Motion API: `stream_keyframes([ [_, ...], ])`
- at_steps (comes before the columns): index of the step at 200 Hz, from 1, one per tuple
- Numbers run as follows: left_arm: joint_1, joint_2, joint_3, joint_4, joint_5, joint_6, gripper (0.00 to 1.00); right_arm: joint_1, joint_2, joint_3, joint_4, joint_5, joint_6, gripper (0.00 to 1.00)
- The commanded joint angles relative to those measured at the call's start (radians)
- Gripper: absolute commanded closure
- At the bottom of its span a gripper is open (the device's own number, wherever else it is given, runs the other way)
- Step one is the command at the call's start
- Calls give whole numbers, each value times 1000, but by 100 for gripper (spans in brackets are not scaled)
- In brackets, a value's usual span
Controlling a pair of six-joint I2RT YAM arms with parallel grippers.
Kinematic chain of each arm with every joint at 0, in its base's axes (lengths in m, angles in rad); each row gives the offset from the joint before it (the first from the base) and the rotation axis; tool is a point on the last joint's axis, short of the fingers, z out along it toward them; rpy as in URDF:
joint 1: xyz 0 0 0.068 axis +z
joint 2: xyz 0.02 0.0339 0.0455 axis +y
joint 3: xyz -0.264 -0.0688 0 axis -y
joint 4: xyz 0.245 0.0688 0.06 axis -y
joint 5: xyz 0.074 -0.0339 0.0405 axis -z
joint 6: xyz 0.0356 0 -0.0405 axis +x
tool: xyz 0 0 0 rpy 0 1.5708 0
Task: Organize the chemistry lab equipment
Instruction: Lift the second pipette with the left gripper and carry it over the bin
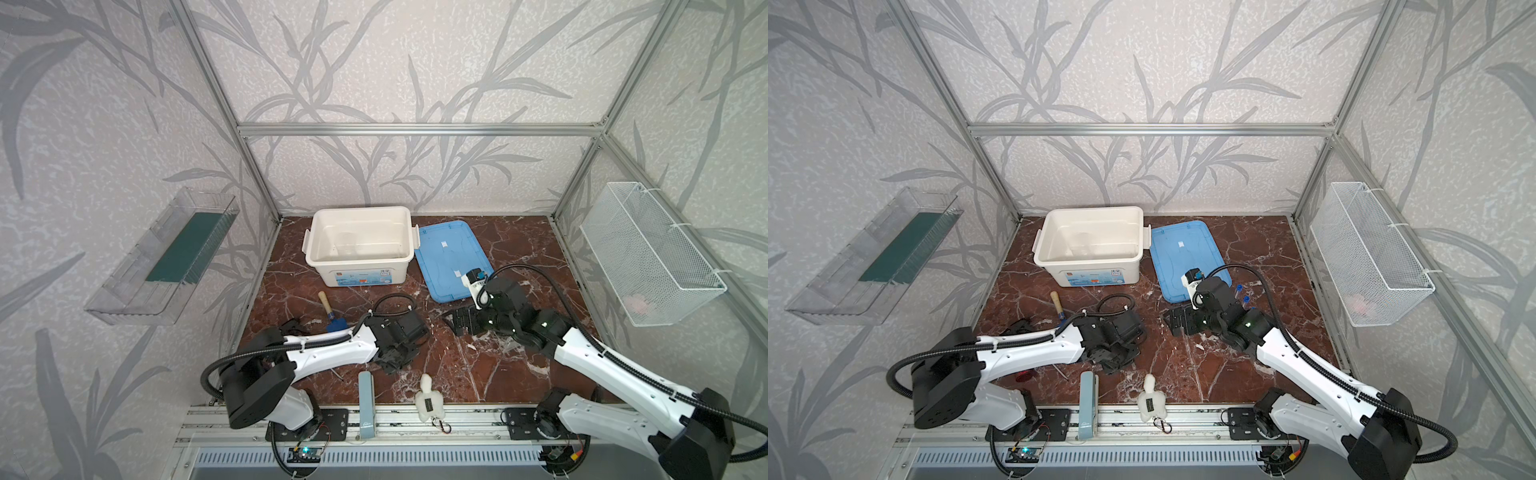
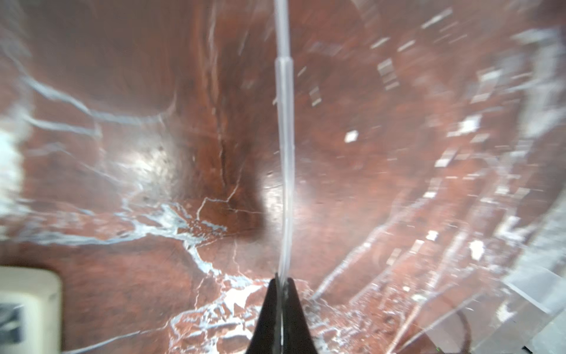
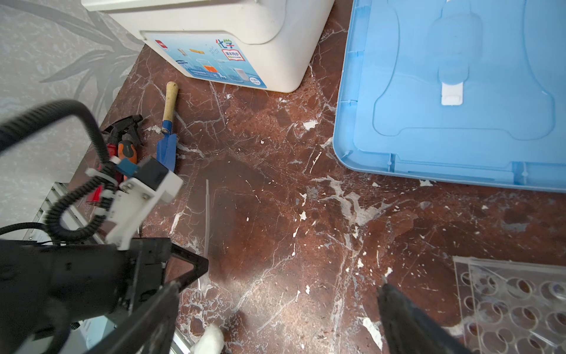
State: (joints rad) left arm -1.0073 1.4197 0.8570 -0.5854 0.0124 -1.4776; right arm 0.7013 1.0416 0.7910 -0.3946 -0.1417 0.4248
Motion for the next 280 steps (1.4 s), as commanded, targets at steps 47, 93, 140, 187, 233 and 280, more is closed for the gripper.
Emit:
stream_keyframes([
  [47,97,-277,240,-164,-240,483,97,4,-31,123,142,-206,46,1],
  [93,325,-171,550,-258,-45,877,97,0,156,370,156,-218,52,1],
  [140,491,109,876,-367,132,1104,97,-49,379,636,66,-220,112,1],
  [187,624,430,1127,-394,273,1177,97,-100,535,770,7,-181,121,1],
  [233,671,683,1281,-408,406,1169,100,-113,637,819,-5,-185,120,1],
  [280,685,804,1334,-409,531,1187,100,-115,820,1010,-105,-175,55,0],
])
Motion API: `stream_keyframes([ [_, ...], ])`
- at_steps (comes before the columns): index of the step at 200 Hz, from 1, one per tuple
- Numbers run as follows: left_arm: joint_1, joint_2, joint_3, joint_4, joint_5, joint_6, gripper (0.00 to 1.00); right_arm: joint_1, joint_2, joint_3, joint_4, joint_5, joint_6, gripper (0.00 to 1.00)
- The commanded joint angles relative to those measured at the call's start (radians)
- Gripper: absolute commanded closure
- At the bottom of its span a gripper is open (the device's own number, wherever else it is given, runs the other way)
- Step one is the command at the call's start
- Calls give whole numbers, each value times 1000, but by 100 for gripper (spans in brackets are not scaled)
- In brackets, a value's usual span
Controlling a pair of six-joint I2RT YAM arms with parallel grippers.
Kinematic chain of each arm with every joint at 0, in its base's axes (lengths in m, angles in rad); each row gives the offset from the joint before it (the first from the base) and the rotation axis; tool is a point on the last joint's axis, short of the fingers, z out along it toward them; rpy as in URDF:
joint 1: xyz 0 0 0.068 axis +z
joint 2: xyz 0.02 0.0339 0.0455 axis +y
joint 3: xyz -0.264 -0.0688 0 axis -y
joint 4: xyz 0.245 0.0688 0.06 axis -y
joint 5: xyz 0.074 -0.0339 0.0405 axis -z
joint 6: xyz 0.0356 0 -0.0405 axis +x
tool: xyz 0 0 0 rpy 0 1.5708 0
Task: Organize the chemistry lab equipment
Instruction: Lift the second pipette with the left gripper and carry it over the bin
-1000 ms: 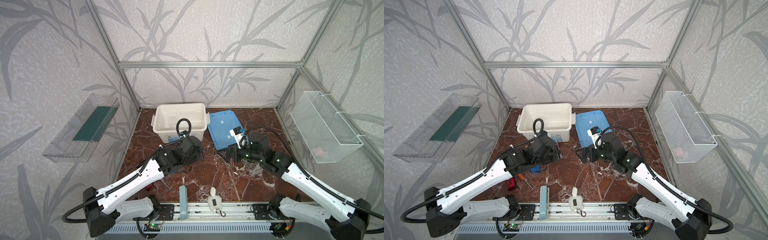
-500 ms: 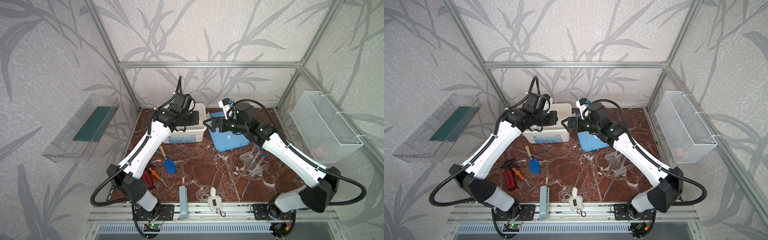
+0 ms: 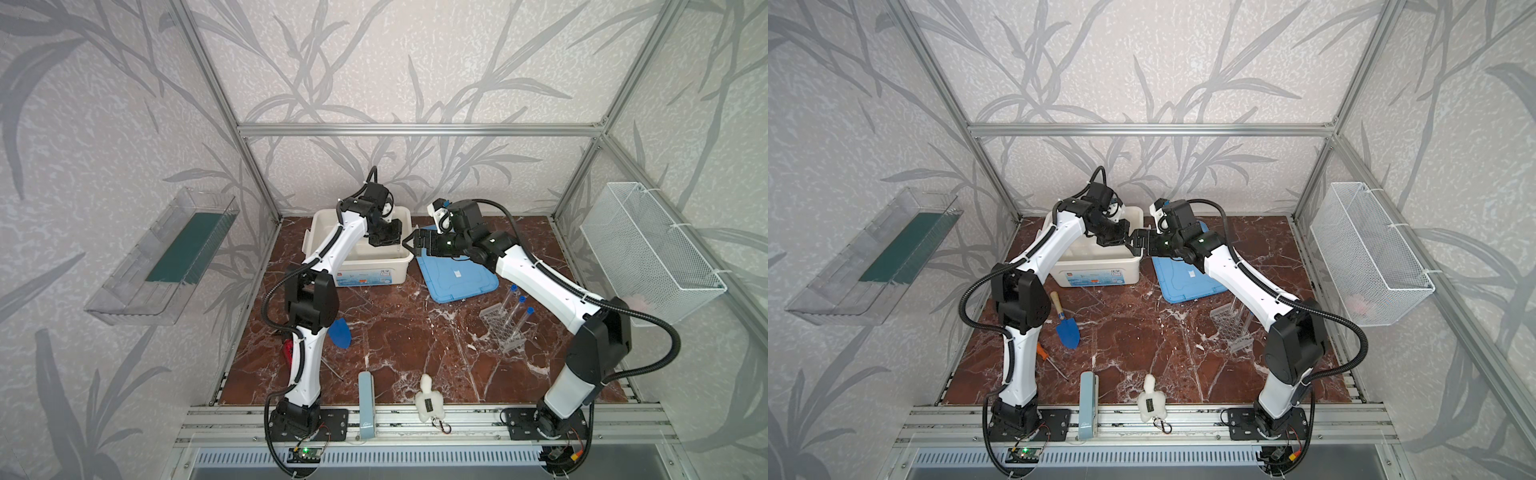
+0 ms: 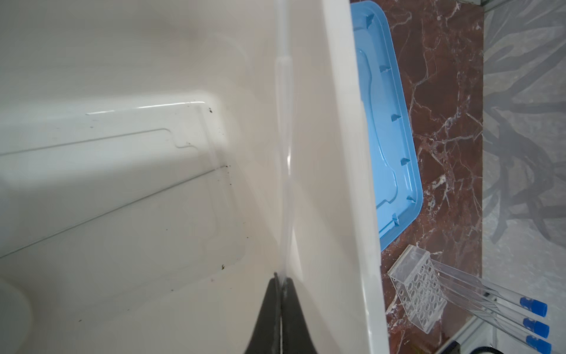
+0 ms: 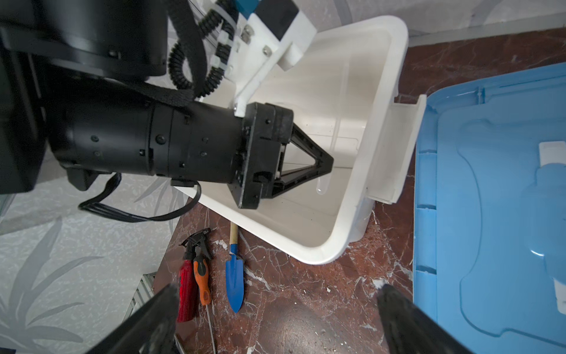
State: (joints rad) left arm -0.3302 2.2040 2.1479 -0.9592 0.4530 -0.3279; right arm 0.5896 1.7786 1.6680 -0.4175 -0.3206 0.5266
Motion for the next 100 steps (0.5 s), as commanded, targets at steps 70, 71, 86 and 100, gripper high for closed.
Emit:
stream_keyframes([
  [70,36,79,-74,66,165,-25,100,-3,137,143,-58,13,-42,0],
  [71,36,79,-76,65,165,-25,100,-3,137,142,-58,12,-41,0],
  [86,36,83,-89,67,160,-18,97,-5,131,127,-50,19,-41,0],
  [100,36,95,-87,55,144,-13,90,-5,128,118,-40,21,-37,0],
])
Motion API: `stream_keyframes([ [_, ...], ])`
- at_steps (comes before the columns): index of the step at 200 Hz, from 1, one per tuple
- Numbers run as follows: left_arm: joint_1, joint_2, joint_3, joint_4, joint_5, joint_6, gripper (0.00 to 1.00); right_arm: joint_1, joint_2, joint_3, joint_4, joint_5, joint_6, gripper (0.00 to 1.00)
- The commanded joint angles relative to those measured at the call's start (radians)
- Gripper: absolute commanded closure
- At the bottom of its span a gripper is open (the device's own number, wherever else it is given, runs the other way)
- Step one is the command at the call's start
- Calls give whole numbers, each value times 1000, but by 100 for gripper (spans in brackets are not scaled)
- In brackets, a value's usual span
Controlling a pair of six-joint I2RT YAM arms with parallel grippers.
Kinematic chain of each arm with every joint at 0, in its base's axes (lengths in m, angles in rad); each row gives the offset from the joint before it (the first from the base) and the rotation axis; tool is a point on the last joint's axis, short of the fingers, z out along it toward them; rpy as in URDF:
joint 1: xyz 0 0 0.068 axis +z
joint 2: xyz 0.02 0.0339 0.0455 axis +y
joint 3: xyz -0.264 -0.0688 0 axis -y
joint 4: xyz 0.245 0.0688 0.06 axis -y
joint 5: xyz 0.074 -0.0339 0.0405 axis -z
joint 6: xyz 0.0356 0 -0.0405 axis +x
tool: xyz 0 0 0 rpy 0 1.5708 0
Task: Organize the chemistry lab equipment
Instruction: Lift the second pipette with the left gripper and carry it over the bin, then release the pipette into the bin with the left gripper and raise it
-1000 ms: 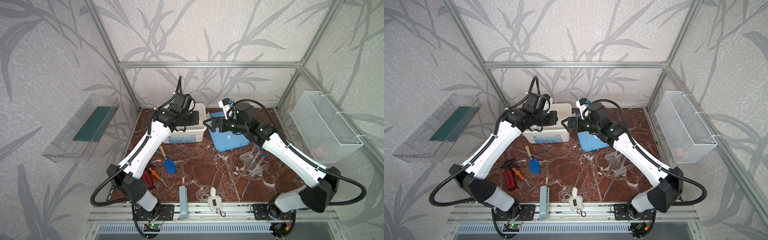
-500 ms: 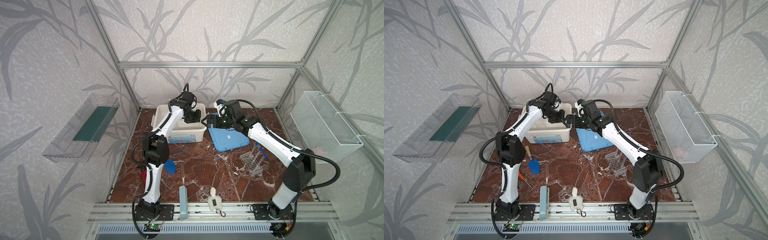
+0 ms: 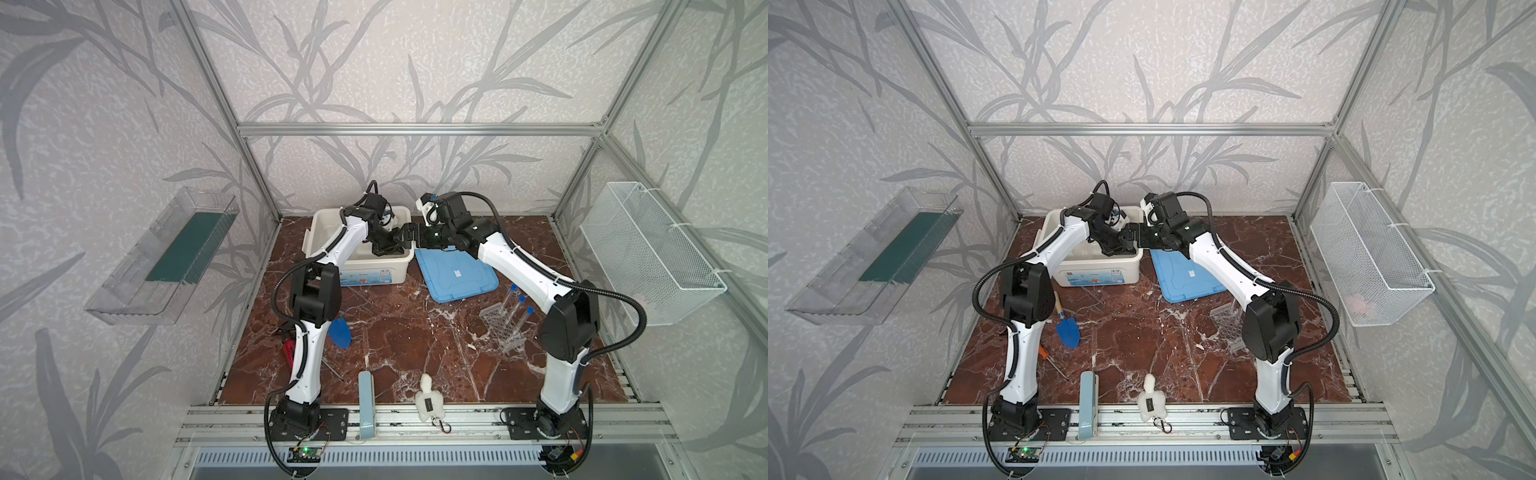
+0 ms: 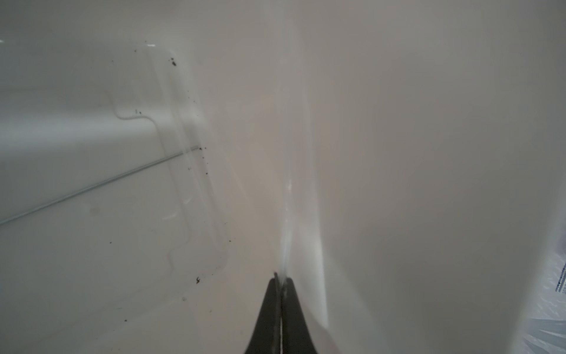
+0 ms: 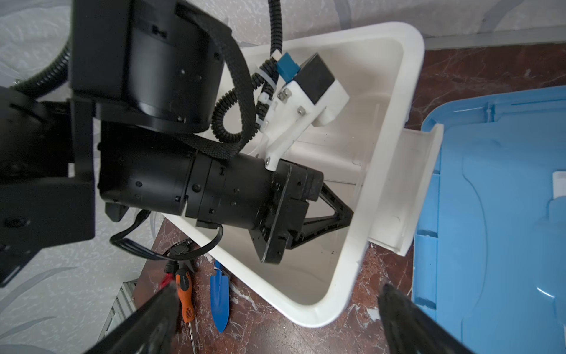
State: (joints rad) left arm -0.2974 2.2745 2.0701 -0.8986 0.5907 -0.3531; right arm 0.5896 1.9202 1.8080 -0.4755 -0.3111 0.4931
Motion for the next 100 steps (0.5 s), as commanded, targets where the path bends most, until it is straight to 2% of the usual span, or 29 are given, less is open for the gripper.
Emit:
stream_keyframes([
  [1,4,26,-9,-6,6,12,90,-5,-13,-22,18,11,-3,0],
  [22,3,44,-3,-11,-18,16,81,-9,-9,-17,28,-13,6,0],
  [38,3,58,-6,3,-46,3,78,-17,2,9,14,-49,14,1],
  [62,3,69,-13,34,-52,-32,74,-19,-6,26,-10,-39,-4,1],
  [87,2,73,9,1,-88,-31,63,-25,-22,17,-20,-42,-7,1],
  [100,3,54,6,0,-99,-30,51,-25,-34,11,-32,-40,-18,1],
])
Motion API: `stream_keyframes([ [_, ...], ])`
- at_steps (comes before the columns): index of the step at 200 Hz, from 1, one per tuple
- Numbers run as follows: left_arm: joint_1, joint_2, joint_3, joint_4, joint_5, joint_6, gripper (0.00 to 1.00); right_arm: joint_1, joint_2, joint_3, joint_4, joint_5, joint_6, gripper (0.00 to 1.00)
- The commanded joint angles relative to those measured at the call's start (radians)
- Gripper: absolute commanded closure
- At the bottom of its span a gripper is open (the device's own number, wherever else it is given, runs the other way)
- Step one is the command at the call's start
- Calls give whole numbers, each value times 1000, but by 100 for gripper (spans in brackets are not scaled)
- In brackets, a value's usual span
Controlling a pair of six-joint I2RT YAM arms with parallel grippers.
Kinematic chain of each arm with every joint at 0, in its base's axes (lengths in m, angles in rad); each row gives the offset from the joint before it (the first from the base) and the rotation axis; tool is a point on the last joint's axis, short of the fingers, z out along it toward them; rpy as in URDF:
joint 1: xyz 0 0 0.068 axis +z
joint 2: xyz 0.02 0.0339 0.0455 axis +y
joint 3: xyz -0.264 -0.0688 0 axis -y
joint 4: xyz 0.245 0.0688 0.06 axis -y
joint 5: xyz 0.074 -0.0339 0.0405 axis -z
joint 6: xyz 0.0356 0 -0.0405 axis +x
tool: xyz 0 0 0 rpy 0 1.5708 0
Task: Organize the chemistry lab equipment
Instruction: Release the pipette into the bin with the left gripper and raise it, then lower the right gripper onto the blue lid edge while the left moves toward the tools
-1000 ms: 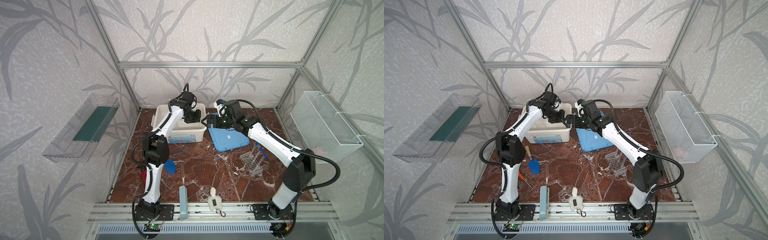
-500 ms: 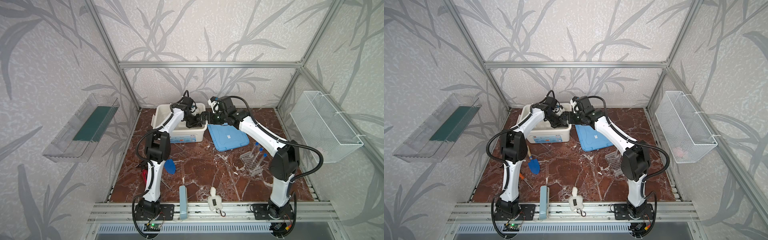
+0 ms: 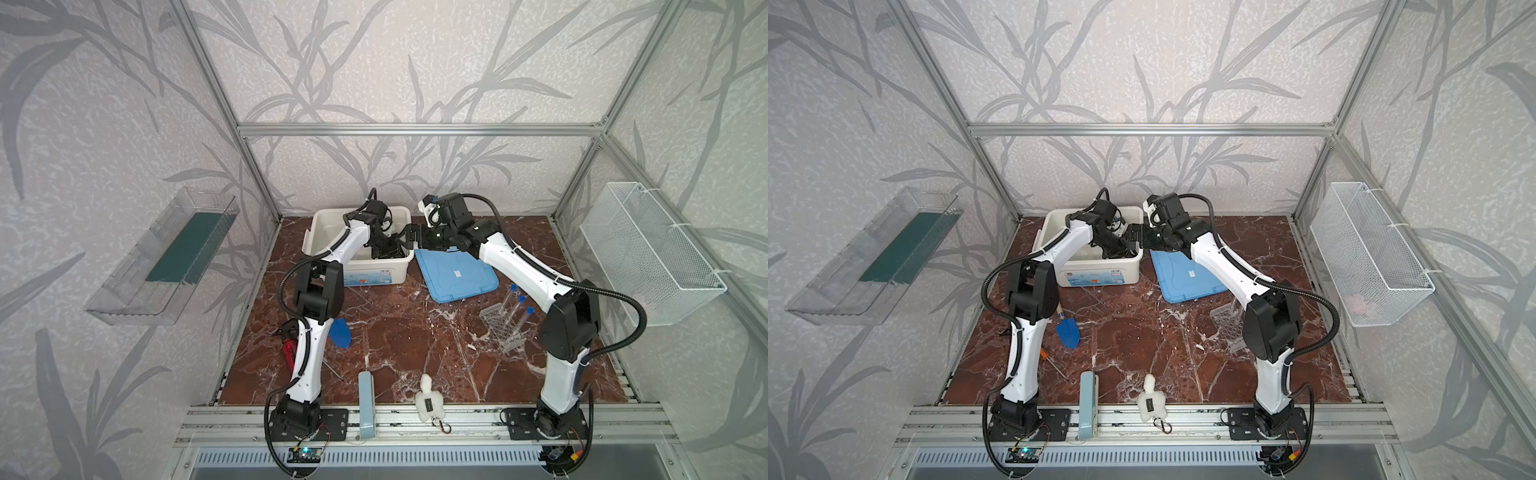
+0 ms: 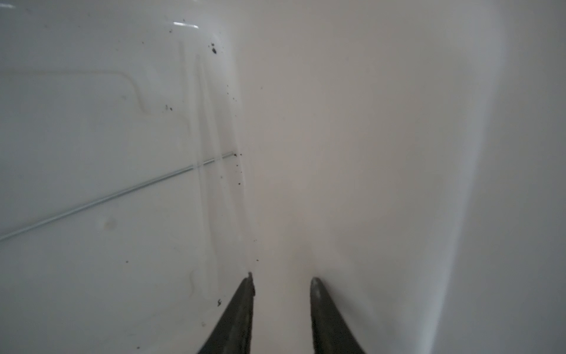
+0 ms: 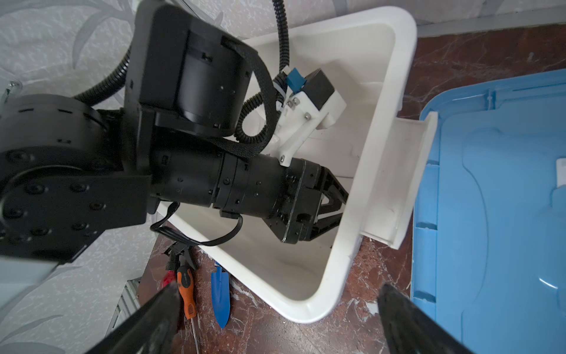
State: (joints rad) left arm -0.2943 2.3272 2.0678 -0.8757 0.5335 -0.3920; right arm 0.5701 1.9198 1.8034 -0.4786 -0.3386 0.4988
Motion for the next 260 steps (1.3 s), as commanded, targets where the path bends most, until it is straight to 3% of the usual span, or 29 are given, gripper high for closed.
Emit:
stream_keyframes([
  [1,0,-1,8,-24,-43,10,50,-6,-34,16,-30,-12,-24,1],
  [43,-3,-89,53,-92,-122,12,33,-30,-82,26,-84,-54,-72,1],
  [95,-4,-279,35,-130,-204,22,2,-103,-167,42,-232,15,-182,1],
  [124,-5,-449,-25,-118,-151,-3,1,-177,-230,-13,-258,-8,-227,1],
  [167,-28,-854,-496,301,-3,-168,1,-293,-293,-87,-295,-17,-314,1],
  [205,-48,-1048,-831,578,130,-347,1,-367,-229,-132,-326,116,-375,1],
  [226,-109,-1087,-942,650,123,-395,1,-407,-141,-126,-331,159,-399,2],
  [260,-213,-1106,-1052,684,19,-410,1,-454,-9,-84,-362,194,-418,3],
])
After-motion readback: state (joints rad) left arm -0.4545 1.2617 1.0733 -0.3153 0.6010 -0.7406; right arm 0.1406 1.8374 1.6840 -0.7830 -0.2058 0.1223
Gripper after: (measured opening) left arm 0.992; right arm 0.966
